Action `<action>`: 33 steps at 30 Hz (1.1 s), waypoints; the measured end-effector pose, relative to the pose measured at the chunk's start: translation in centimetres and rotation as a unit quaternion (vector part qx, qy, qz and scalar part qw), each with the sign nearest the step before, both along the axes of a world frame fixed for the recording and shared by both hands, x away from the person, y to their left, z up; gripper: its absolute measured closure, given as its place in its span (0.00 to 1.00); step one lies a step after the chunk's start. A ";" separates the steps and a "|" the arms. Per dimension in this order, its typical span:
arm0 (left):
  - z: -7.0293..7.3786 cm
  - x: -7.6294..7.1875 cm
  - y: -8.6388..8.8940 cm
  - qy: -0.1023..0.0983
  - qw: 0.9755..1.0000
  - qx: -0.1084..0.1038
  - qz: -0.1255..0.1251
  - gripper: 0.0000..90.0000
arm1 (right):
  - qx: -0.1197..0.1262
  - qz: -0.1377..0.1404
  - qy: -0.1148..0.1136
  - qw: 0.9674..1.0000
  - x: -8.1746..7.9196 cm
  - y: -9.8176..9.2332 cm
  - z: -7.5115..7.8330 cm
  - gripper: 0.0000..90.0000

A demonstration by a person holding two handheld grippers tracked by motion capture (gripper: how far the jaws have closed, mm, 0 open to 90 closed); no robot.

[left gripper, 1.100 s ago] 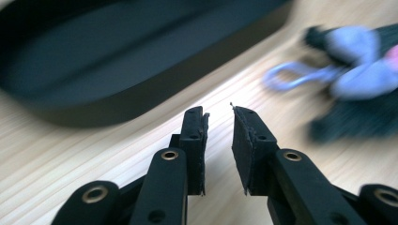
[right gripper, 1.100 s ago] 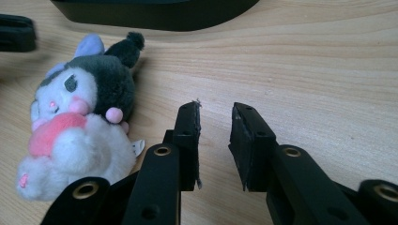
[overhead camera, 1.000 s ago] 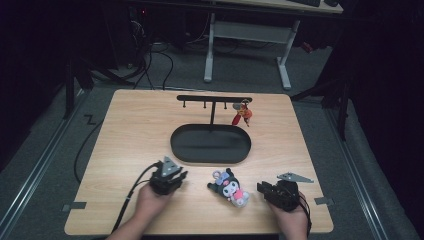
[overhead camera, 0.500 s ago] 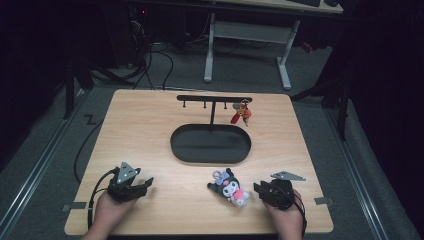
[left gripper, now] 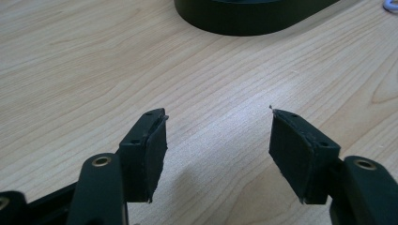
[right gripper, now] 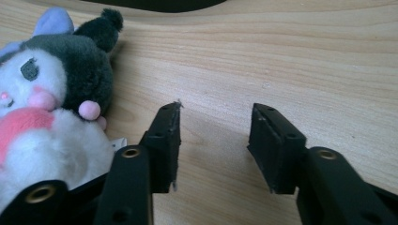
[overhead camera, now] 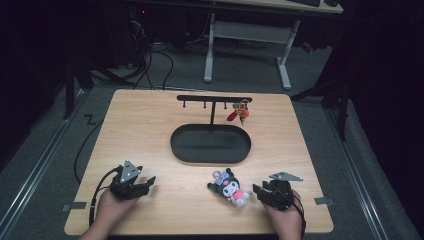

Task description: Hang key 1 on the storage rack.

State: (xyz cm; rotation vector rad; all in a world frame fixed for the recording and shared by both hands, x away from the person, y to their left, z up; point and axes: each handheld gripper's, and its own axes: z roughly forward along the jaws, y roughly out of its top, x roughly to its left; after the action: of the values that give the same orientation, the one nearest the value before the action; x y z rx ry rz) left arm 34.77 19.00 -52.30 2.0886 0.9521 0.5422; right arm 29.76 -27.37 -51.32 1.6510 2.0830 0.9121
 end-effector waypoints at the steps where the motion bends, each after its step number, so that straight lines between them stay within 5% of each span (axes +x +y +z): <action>1: 0.0 0.0 0.0 -0.001 1.000 0.001 0.000 0.41 | -0.002 0.000 0.001 1.000 0.0 0.0 0.1 0.56; 9: -0.1 -0.2 -0.2 -0.001 1.000 0.007 -0.002 0.41 | -0.023 0.012 0.028 0.999 0.3 0.2 0.9 0.48; 16: -0.2 -0.2 0.0 0.007 1.000 0.012 -0.005 0.41 | -0.045 0.021 0.079 0.996 1.4 0.4 1.7 0.41; 22: -0.2 -0.2 0.0 0.006 1.000 0.014 -0.011 0.41 | -0.063 0.024 0.126 0.990 2.0 0.6 2.1 0.39; 23: -0.2 -0.2 0.0 0.005 1.000 0.011 -0.012 0.41 | -0.073 0.026 0.148 0.986 2.3 0.7 2.1 0.39; 25: -0.2 -0.2 0.0 0.003 1.000 0.010 -0.013 0.41 | -0.077 0.027 0.155 0.985 2.3 0.7 2.0 0.39; 26: -0.2 -0.1 0.0 0.005 1.000 0.013 -0.014 0.41 | -0.093 0.027 0.175 0.980 2.4 0.7 2.0 0.39; 33: -0.3 0.3 0.1 0.012 1.000 -0.001 -0.020 0.41 | -0.124 0.030 0.207 0.970 2.5 0.7 2.9 0.36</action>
State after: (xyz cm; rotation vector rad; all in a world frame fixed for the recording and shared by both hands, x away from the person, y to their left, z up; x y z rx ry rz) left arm 35.08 19.11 -52.63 2.1125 0.9219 0.4963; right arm 32.23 -26.68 -48.38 1.7635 2.4063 0.3158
